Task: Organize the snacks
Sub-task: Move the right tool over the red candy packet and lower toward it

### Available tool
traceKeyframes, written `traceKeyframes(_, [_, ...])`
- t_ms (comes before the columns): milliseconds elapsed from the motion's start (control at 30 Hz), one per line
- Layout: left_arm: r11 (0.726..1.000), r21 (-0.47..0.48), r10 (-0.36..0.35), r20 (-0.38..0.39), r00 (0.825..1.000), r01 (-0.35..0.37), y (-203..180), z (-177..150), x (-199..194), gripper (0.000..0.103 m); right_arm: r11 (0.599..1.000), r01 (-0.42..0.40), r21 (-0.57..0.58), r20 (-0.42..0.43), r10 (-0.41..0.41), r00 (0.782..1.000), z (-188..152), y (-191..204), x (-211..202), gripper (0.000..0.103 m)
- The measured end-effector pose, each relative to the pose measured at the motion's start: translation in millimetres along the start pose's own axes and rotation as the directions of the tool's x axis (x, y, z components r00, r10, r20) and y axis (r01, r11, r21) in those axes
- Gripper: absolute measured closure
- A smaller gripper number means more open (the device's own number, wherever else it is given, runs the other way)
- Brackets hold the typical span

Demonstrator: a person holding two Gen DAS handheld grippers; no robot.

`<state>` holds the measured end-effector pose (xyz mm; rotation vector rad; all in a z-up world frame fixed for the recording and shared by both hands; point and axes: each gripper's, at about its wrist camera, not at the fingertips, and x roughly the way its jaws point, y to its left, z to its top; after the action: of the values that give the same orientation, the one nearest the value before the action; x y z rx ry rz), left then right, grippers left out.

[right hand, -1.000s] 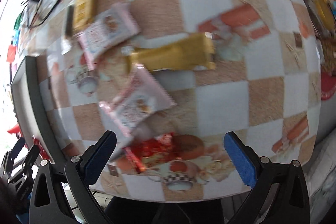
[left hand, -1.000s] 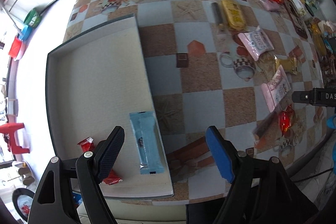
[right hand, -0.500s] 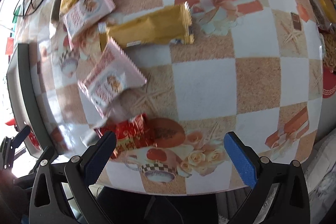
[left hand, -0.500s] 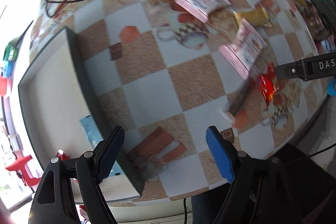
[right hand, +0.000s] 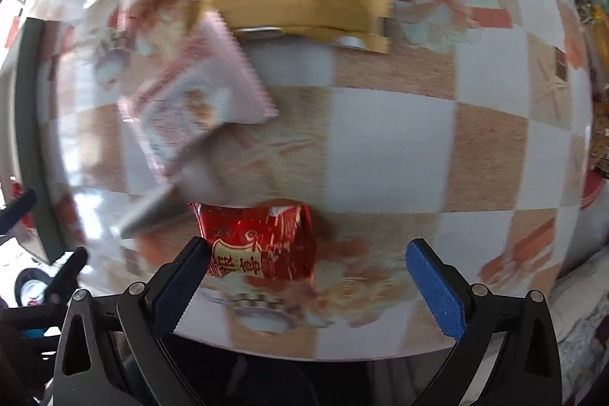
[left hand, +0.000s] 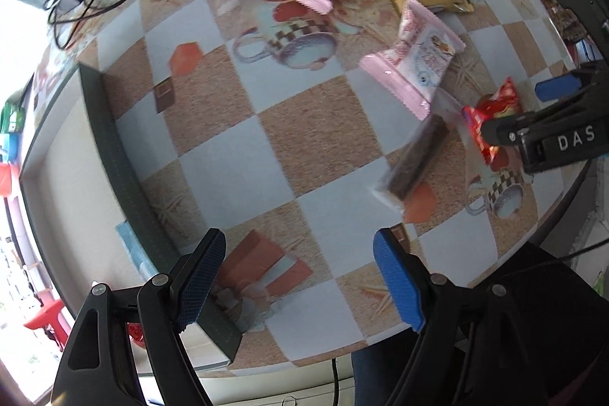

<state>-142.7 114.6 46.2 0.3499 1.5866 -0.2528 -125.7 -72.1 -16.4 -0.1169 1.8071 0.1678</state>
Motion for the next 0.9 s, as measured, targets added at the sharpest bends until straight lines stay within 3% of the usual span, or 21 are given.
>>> traceKeyframes(133, [1.0, 0.029, -0.008, 0.009, 1.0, 0.008, -16, 6, 2, 0.02, 0.996, 0.054, 0.068, 0.004, -0.055, 0.998, -10, -37, 4, 0.0])
traceKeyframes(300, [0.998, 0.059, -0.016, 0.016, 1.0, 0.015, -37, 17, 6, 0.02, 0.985, -0.012, 0.173, 0.033, 0.006, 0.999, -30, -74, -1, 0.0])
traceKeyframes(600, [0.997, 0.067, 0.024, 0.007, 1.0, -0.024, -79, 42, 27, 0.02, 0.976, -0.093, 0.198, 0.049, 0.085, 0.995, -58, -96, -7, 0.0])
traceKeyframes(733, [0.998, -0.066, 0.017, 0.022, 1.0, -0.015, -56, 49, 30, 0.017, 0.98, -0.076, 0.183, 0.043, 0.069, 0.997, -57, -104, -7, 0.0])
traceKeyframes(900, [0.967, -0.256, 0.0, 0.004, 1.0, 0.001, -3, 46, 30, 0.018, 0.991, -0.044, 0.124, 0.055, 0.038, 0.998, -55, -104, -1, 0.0])
